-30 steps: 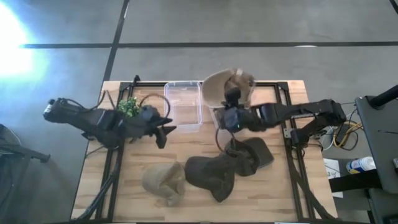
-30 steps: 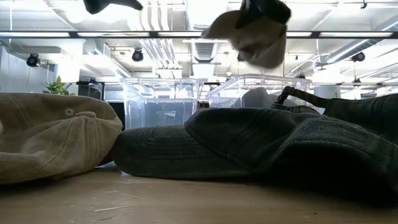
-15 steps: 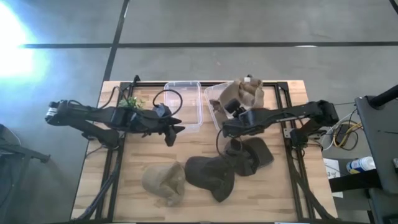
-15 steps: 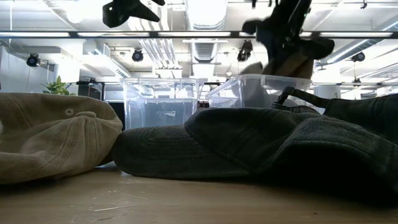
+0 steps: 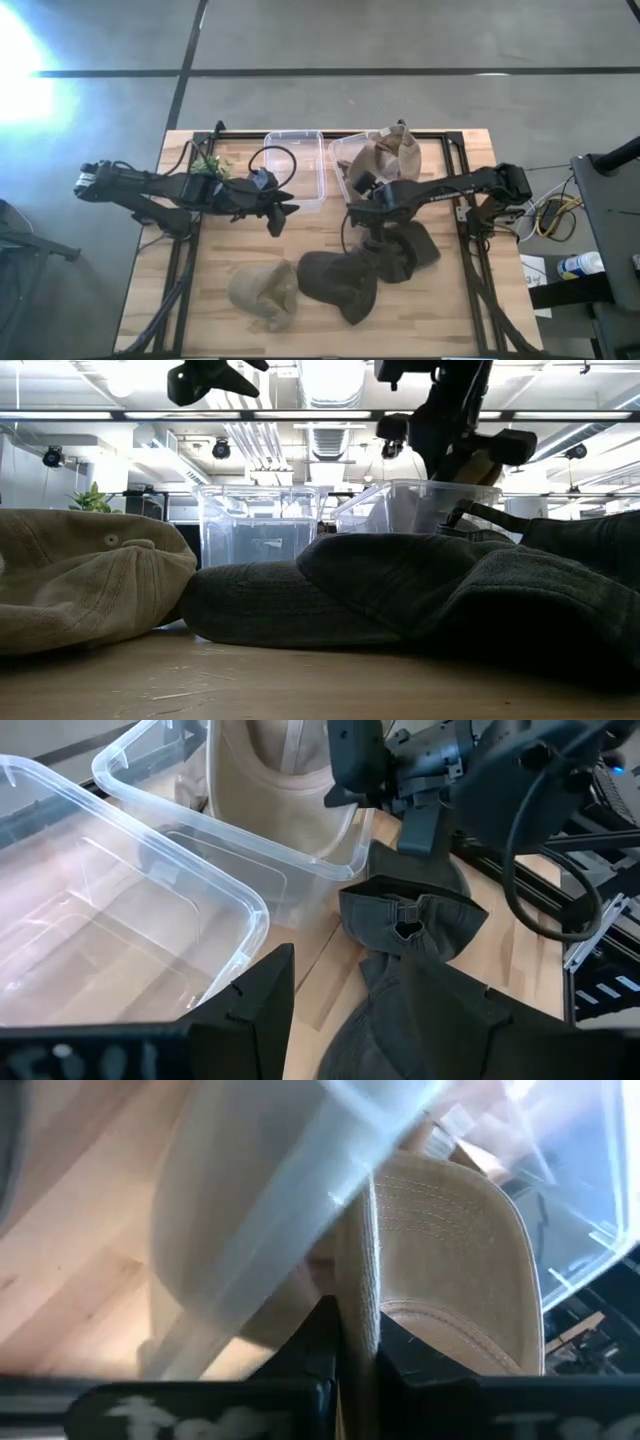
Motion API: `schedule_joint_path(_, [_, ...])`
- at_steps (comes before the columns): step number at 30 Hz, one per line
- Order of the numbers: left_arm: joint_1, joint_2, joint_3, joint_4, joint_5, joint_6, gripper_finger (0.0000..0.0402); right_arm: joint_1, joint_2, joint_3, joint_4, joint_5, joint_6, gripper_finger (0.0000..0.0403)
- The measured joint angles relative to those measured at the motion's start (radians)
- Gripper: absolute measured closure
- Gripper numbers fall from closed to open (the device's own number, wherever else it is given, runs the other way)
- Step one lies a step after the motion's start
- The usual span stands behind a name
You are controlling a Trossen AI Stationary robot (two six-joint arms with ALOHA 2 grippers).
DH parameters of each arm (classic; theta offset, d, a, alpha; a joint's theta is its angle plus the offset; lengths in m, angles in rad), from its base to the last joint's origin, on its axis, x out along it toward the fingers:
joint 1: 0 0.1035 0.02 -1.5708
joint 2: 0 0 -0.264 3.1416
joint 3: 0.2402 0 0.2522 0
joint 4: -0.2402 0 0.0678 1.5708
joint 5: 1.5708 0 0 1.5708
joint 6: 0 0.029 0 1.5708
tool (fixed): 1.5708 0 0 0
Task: Pick & Place hat
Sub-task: Put the right brown cap into the right transparent bin
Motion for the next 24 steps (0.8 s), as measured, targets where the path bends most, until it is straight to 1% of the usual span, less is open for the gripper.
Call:
schedule_joint_path(2, [0.0, 0.0, 0.0, 0.0, 0.0, 0.007, 0.0225, 0.002, 0.0, 0.0, 0.005, -0.045, -0.004, 0.0374])
schedule_joint_path(6, [0.0, 0.0, 0.0, 0.0, 0.0, 0.008, 0.0225, 0.006, -0.005, 0.002, 0.006, -0.208, 0.008, 0.034])
schedule_joint_path(8, [0.0, 0.0, -0.003, 0.0, 0.0, 0.009, 0.0225, 0.011, -0.004, 0.002, 0.008, -0.232, 0.007, 0.0321])
schedule_joint_path(13, [0.0, 0.0, -0.017, -0.007, 0.0, 0.01, 0.0225, 0.014, -0.029, 0.002, 0.017, -0.224, 0.016, 0.0279])
schedule_joint_path(18, [0.0, 0.0, -0.021, -0.008, 0.002, 0.008, 0.0225, 0.014, -0.096, 0.001, 0.082, -0.219, 0.096, 0.0254])
schedule_joint_path(21, [0.0, 0.0, -0.021, -0.035, 0.047, 0.001, 0.0225, 0.014, -0.154, 0.0, 0.14, -0.216, 0.175, 0.0245])
schedule_joint_path(24, [-0.009, 0.0, -0.03, -0.106, 0.115, -0.018, 0.0225, 0.014, -0.207, 0.0, 0.215, -0.217, 0.319, 0.0239])
